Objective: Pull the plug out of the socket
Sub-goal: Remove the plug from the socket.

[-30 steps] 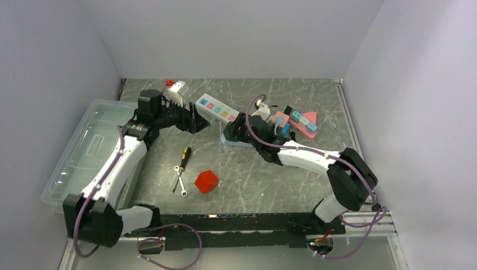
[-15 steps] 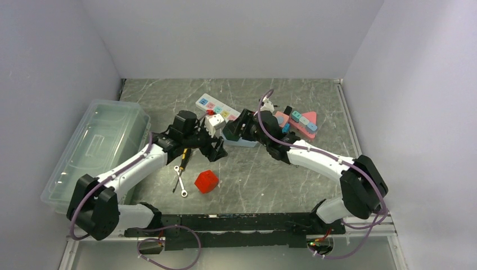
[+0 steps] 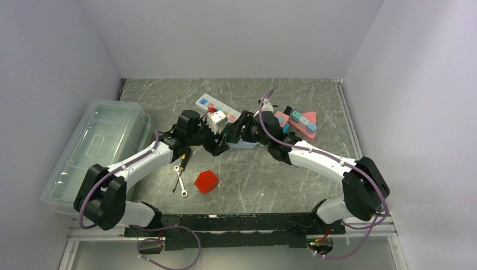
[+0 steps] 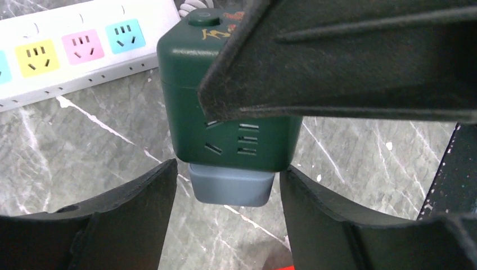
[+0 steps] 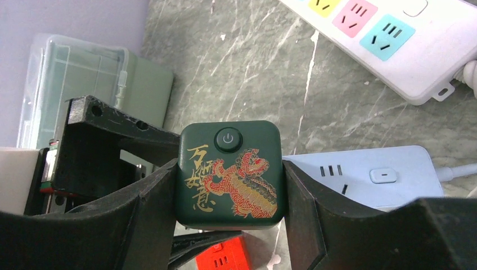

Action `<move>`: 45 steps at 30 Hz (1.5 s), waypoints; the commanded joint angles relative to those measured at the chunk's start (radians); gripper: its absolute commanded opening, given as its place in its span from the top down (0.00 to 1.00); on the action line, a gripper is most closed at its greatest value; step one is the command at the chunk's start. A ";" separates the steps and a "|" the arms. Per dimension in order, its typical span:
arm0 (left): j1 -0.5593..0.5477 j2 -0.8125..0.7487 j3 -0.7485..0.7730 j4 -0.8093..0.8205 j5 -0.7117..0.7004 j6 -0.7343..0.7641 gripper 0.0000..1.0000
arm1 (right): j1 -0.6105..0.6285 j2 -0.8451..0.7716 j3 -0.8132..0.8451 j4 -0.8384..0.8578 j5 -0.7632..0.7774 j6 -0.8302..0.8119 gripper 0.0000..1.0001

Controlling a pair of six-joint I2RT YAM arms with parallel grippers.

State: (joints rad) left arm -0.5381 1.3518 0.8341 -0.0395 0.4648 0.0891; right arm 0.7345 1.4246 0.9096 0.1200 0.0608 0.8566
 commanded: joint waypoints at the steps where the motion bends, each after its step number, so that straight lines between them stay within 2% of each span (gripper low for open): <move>1: -0.003 0.031 0.026 0.063 0.040 -0.024 0.32 | -0.003 -0.055 0.014 0.028 -0.015 0.003 1.00; 5: -0.004 0.029 0.031 0.060 0.028 -0.040 0.46 | -0.003 -0.059 0.009 0.023 -0.017 0.007 1.00; 17: -0.033 0.024 0.033 0.042 0.015 -0.008 0.99 | -0.018 -0.069 -0.025 -0.009 0.033 0.003 1.00; 24: -0.046 0.019 0.025 0.041 -0.010 0.004 1.00 | -0.085 -0.071 -0.065 0.005 -0.043 0.055 1.00; 29: -0.047 0.030 0.037 0.019 -0.033 -0.014 1.00 | -0.077 -0.091 -0.074 0.012 -0.024 0.044 1.00; 32: -0.046 0.043 0.055 -0.007 -0.032 -0.021 1.00 | -0.033 -0.108 -0.087 0.024 0.036 0.031 1.00; 38: -0.046 0.037 0.053 -0.008 -0.036 -0.026 1.00 | 0.128 -0.129 -0.079 -0.012 0.257 -0.013 1.00; 45: -0.046 0.037 0.047 -0.006 -0.038 -0.005 1.00 | 0.123 -0.128 -0.073 -0.042 0.261 -0.002 1.00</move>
State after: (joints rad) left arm -0.5907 1.3930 0.8516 -0.1024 0.4747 0.0658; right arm 0.8589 1.3396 0.8230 0.1032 0.3016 0.8570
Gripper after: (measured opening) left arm 0.504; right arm 0.627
